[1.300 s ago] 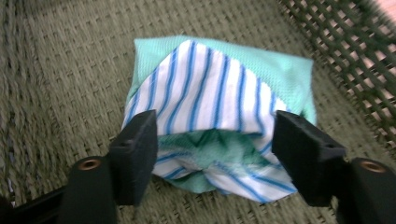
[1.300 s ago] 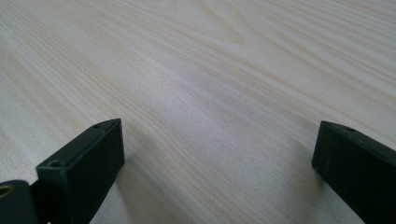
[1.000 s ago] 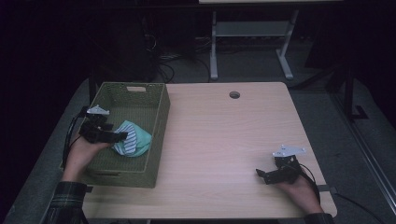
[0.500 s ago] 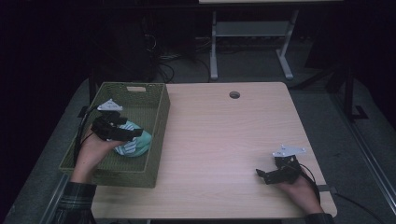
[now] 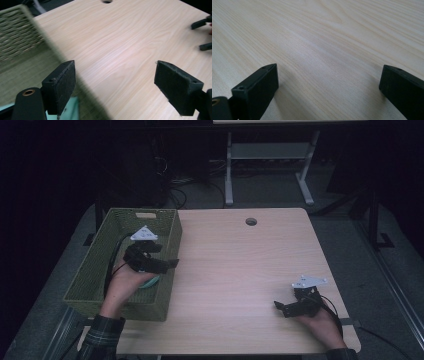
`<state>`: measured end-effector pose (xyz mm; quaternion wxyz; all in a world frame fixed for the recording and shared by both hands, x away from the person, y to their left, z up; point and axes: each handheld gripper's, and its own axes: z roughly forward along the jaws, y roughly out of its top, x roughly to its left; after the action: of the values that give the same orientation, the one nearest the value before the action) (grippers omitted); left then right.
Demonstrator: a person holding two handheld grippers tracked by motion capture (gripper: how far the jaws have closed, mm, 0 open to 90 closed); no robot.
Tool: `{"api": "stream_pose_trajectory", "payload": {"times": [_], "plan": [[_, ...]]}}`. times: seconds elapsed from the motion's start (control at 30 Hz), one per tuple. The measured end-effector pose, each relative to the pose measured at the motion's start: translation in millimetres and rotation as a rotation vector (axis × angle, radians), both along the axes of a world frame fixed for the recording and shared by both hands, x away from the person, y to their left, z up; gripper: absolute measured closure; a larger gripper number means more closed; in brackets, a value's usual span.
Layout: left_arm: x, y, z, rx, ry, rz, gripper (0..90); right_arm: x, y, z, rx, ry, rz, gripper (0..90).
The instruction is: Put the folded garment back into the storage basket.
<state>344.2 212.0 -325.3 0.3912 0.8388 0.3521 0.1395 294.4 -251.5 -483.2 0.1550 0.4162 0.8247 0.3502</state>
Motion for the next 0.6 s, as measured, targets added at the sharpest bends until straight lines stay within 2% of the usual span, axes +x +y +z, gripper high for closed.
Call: {"api": "stream_pose_trajectory", "payload": {"times": [0.13, 0.27, 0.37, 0.47, 0.6], "plan": [[-1.6, -21.3, -5.9, 0.006, -0.002, -0.043, 17.1, 0.0, 0.0, 0.0, 0.000, 0.000, 0.000, 2.0], [-3.2, -39.9, -11.2, -0.022, -0.006, -0.066, 17.1, 0.0, 0.0, 0.0, 0.000, 0.000, 0.000, 2.1], [-4.8, -54.0, -15.8, -0.017, -0.010, -0.091, 17.1, -0.1, 0.1, 0.1, 0.001, 0.002, -0.002, 2.0], [-7.6, -68.7, -20.5, -0.041, 0.002, -0.120, 17.1, -0.1, 0.1, 0.1, 0.001, 0.002, -0.002, 2.1], [-10.5, -87.3, -29.6, -0.035, 0.003, -0.149, 17.1, -0.1, 0.2, 0.1, 0.001, 0.003, -0.002, 2.1]]}}
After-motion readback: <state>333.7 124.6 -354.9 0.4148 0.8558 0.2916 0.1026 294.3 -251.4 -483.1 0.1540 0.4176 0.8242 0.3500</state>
